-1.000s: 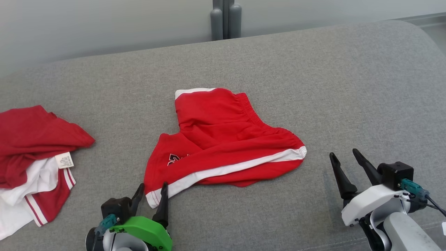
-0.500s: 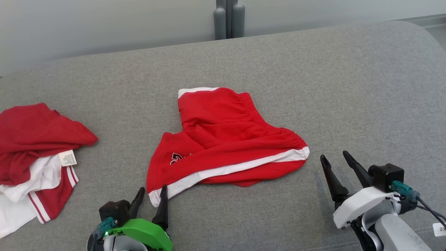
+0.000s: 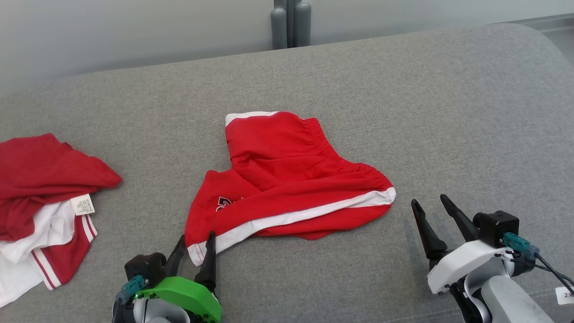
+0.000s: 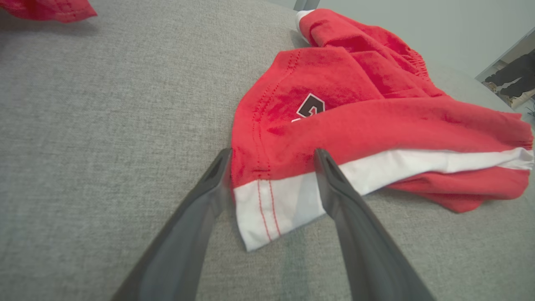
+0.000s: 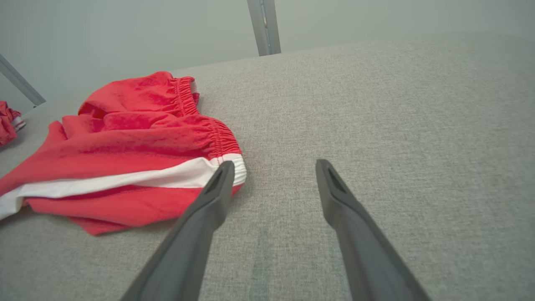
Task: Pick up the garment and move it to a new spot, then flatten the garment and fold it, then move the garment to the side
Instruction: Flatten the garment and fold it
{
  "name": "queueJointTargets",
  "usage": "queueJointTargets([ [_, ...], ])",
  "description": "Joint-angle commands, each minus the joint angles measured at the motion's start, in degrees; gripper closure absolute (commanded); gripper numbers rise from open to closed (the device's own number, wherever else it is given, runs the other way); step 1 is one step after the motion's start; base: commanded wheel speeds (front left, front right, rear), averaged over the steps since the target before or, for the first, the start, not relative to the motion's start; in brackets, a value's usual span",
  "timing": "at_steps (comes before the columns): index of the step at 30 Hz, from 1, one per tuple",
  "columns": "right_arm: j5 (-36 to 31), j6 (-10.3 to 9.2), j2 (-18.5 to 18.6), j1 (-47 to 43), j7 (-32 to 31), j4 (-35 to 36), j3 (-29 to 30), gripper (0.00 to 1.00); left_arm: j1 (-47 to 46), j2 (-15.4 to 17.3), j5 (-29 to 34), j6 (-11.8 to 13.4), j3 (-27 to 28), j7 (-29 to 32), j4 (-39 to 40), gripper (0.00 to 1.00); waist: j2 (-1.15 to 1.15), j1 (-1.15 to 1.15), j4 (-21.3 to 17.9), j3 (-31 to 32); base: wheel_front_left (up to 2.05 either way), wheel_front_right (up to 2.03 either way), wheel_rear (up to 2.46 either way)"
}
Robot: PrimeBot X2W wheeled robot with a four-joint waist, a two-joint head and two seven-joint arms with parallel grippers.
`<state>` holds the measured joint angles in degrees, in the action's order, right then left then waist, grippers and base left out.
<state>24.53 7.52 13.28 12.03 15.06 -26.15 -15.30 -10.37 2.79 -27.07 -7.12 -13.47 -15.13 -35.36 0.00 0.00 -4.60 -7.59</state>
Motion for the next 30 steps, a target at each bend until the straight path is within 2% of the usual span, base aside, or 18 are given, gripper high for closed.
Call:
queueJointTargets([
  [1, 0.0, -0.06, -0.1, -0.5, 0.2, 0.0, 0.2, 0.00, -0.7, 0.2, 0.6, -0.3, 0.1, 0.0, 0.3, 0.22, 0.00, 0.00, 0.0, 0.0, 0.00, 0.00, 0.00],
  [2, 0.1, -0.06, 0.0, -0.5, 0.2, -0.1, 0.2, 0.00, -0.6, 0.2, 0.7, -0.4, 0.0, 0.0, 0.4, 0.36, 0.00, 0.00, 0.0, 0.0, 0.00, 0.00, 0.00],
  [3, 0.1, -0.06, 0.1, -0.5, 0.2, -0.3, 0.0, 0.00, -0.7, 0.2, 1.1, -0.4, -0.3, 0.0, 0.2, 0.66, 0.00, 0.00, 0.1, 0.0, 0.00, 0.00, 0.00],
  [4, -0.3, -0.06, 0.3, -0.4, 0.2, -0.4, -0.3, 0.00, -0.8, 0.2, 1.4, -0.4, -0.6, 0.0, 0.1, 1.00, 0.00, 0.00, 0.1, 0.0, 0.00, 0.00, 0.00],
  [16, -0.3, -0.06, 0.8, 0.4, 0.2, -0.7, -0.2, 0.00, -2.6, 0.2, 4.8, -0.4, 2.4, 0.0, 4.8, 1.00, 0.00, 0.00, -0.2, -0.6, 0.00, 0.00, 0.00],
  [22, -0.4, -0.06, 0.4, 1.4, 0.2, -0.5, -0.2, 0.00, -6.8, 0.9, 8.6, -0.4, 6.2, 0.0, 3.1, 1.00, 0.00, 0.00, -2.1, -2.5, 0.00, 0.00, 0.00],
  [28, -0.5, -0.06, -0.1, 2.1, 0.2, -0.1, 0.2, 0.00, -9.9, 2.1, 11.0, -0.4, 9.8, 0.0, -2.0, 1.00, 0.00, 0.00, -5.1, -3.8, 0.00, 0.00, 0.00],
  [29, -0.5, -0.06, -0.2, 2.1, 0.2, 0.0, 0.4, 0.00, -10.2, 2.2, 11.3, -0.4, 10.4, 0.0, -3.0, 0.93, 0.00, 0.00, -5.5, -3.9, 0.00, 0.00, 0.00],
  [30, -0.5, -0.06, -0.2, 2.0, 0.2, 0.1, 0.5, 0.00, -10.5, 2.3, 11.4, -0.4, 11.0, 0.0, -3.4, 0.64, 0.00, 0.00, -5.8, -4.0, 0.00, 0.00, 0.00],
])
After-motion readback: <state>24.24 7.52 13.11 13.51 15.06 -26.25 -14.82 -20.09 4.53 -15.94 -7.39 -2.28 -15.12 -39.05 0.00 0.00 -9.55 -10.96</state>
